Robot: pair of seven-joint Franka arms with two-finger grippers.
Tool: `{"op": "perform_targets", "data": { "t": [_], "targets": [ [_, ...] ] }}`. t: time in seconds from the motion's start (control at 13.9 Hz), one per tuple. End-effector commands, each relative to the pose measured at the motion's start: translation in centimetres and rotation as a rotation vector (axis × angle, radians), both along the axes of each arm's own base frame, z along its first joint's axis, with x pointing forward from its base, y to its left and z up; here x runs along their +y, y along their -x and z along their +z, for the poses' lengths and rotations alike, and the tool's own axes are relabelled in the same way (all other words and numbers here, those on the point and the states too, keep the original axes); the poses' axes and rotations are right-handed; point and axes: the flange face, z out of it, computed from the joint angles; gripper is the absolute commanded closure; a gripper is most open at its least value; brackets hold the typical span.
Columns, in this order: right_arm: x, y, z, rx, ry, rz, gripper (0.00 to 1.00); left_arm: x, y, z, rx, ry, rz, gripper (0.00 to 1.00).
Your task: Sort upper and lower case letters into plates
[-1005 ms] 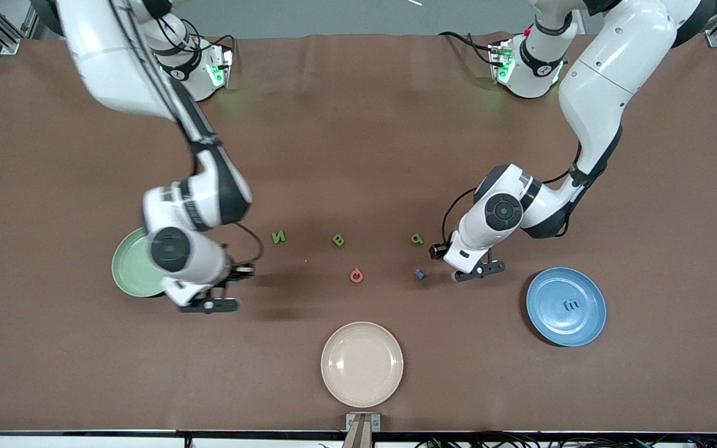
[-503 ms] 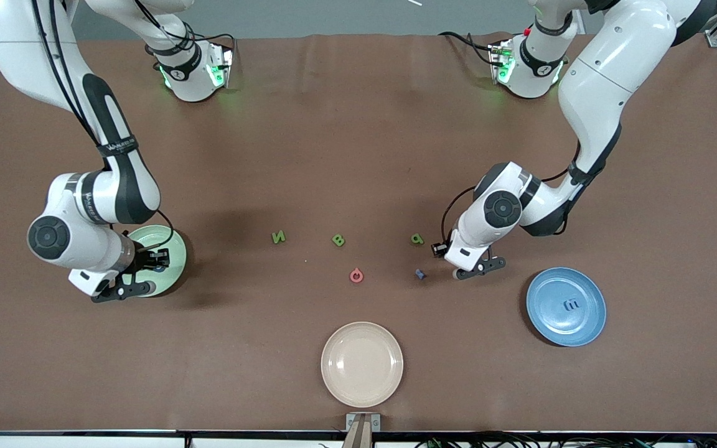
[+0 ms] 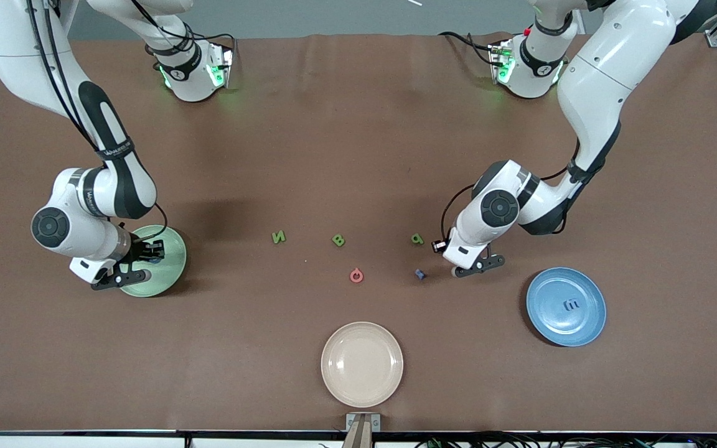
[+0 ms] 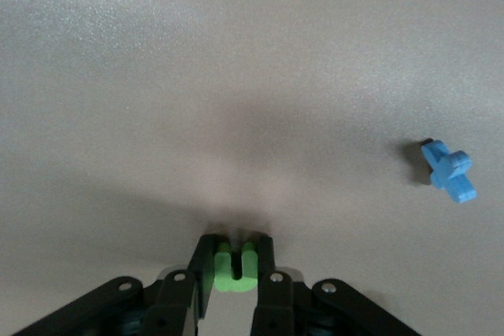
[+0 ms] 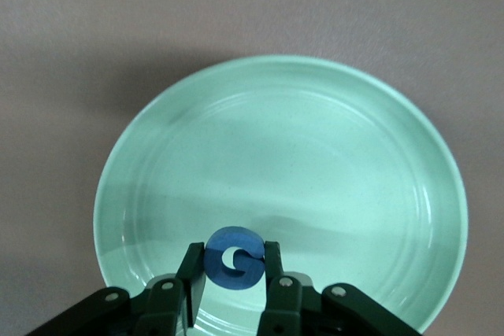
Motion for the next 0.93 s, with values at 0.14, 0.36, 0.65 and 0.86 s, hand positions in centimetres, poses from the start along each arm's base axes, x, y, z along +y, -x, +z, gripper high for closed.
{"op": "perform_targets", "data": {
  "t": [0.14,0.36,0.65,0.86],
  "targets": [
    [0.2,1.8,0.0,0.015,-0.013,0.01,0.74,5.4,-4.9,5.3,-0.068,-0.14,-0.023,1.0],
    [0.2,1.8,-0.1,0.02,-0.013,0.009,0.58,9.8,-9.6,8.9,-0.145,-0.164,-0.092,1.0],
    [2.0,1.1,3.6,0.03,-0.016,0.024,0.0,18.3,-12.1,8.0,-0.136,-0.2,-0.255,0.98],
    [10.0,-0.6,8.3,0.056,0.018,-0.064,0.0,22.0,-13.0,6.8,-0.129,-0.233,-0.337,0.5]
  ]
}}
